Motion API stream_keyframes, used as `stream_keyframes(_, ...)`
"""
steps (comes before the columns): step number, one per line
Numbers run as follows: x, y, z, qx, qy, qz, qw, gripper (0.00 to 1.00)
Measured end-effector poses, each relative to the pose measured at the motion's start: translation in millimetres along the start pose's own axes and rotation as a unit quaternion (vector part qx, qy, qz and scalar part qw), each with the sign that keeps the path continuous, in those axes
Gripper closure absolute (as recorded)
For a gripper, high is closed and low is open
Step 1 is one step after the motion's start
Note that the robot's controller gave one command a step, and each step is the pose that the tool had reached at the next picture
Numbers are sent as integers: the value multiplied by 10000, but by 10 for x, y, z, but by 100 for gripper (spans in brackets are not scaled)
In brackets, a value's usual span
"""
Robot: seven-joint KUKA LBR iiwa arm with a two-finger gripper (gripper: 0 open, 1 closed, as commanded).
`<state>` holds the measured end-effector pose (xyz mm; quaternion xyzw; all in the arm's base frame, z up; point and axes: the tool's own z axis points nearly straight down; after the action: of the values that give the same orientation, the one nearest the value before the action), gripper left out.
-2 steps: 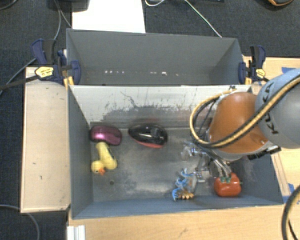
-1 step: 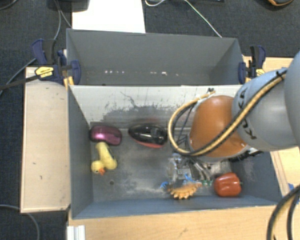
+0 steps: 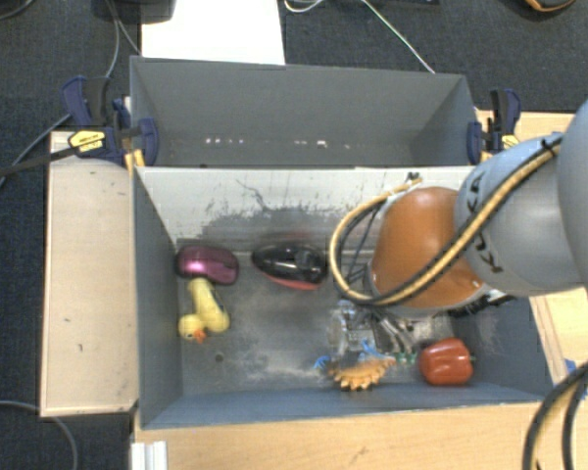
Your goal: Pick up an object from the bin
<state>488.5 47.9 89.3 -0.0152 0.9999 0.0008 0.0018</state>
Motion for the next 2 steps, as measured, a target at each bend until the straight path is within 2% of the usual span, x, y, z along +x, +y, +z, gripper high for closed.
stream_keyframes(1,-325,90,-1106,1,3,-422,9991,100)
stream_keyframes(2,-107,-357,-200,-1,-9,-13,10000,0)
